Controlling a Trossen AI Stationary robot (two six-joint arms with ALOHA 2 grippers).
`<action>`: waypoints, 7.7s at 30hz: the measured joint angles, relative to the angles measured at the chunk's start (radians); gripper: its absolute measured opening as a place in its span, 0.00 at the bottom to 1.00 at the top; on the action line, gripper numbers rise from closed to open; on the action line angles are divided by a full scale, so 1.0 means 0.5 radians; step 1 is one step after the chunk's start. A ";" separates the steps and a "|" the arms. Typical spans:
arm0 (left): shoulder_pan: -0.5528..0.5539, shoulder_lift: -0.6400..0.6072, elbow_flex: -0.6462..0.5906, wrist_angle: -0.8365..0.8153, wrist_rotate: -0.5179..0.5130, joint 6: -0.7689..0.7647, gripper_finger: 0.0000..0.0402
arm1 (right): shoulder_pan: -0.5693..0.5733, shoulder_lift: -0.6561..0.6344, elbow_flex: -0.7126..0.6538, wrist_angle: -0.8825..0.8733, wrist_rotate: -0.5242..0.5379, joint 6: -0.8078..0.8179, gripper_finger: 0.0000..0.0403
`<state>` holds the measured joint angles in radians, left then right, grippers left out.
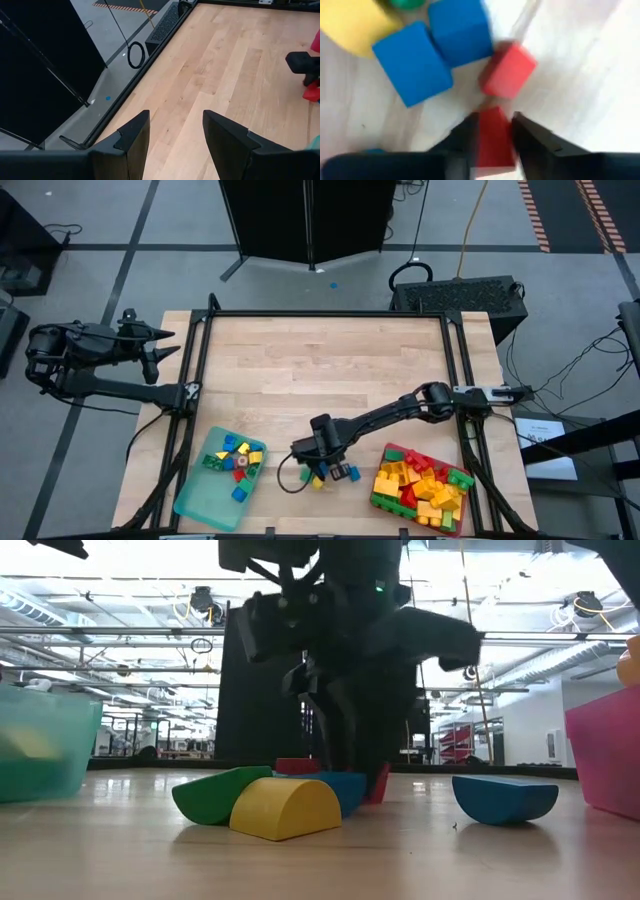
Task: Sort blocks by size
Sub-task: Put the red block into the blue bin
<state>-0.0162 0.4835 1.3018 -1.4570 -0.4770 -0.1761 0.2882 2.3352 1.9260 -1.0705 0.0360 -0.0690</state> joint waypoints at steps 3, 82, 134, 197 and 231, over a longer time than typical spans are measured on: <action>0.000 0.000 0.000 0.000 0.000 0.000 0.47 | -0.024 -0.009 0.059 -0.037 0.076 0.002 0.19; 0.000 0.000 0.001 -0.001 0.000 0.011 0.47 | -0.070 -0.040 -0.070 -0.028 -0.025 -0.026 0.28; 0.000 -0.001 0.001 0.005 -0.051 -0.003 0.47 | -0.277 0.434 0.493 2.255 -0.349 0.563 0.29; 0.000 -0.002 0.001 0.000 0.017 0.001 0.47 | 0.054 0.173 0.225 0.056 0.217 0.426 0.51; 0.000 -0.002 0.001 -0.001 0.001 0.009 0.47 | -0.055 0.177 0.184 0.327 0.079 0.392 0.39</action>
<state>-0.0163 0.4828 1.3022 -1.4574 -0.4767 -0.1718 0.2607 2.4236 2.0179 -0.9072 0.0754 0.1268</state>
